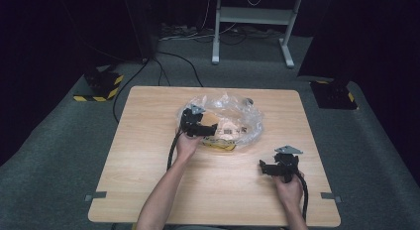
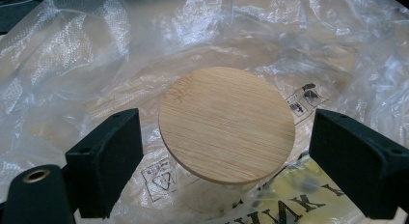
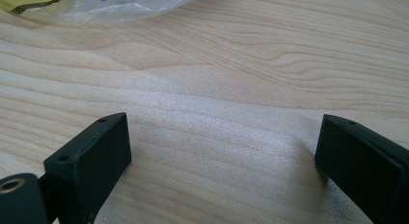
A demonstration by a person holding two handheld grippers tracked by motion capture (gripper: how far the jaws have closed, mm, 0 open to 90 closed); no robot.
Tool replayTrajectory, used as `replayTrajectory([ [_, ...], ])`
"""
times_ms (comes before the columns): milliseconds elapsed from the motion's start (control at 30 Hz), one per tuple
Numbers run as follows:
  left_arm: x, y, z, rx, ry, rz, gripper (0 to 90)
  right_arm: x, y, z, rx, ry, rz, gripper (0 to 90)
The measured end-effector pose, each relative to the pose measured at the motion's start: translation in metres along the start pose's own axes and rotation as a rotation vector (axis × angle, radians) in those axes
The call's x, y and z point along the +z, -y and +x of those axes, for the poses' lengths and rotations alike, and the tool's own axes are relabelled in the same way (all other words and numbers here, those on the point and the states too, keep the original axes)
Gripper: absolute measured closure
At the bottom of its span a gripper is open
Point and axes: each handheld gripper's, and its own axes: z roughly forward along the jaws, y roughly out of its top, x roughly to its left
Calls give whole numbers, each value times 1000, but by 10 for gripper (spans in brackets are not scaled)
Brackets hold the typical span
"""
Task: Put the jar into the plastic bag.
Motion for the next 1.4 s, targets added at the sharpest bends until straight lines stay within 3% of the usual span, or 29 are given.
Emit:
replayTrajectory([
  [833, -35, -10, 1, 9, 29, -33, 120, 0, 0, 0, 0, 0, 0, 54],
  [1400, -52, -15, 0, -18, 22, -40, 120, 0, 0, 0, 1, 0, 0, 54],
])
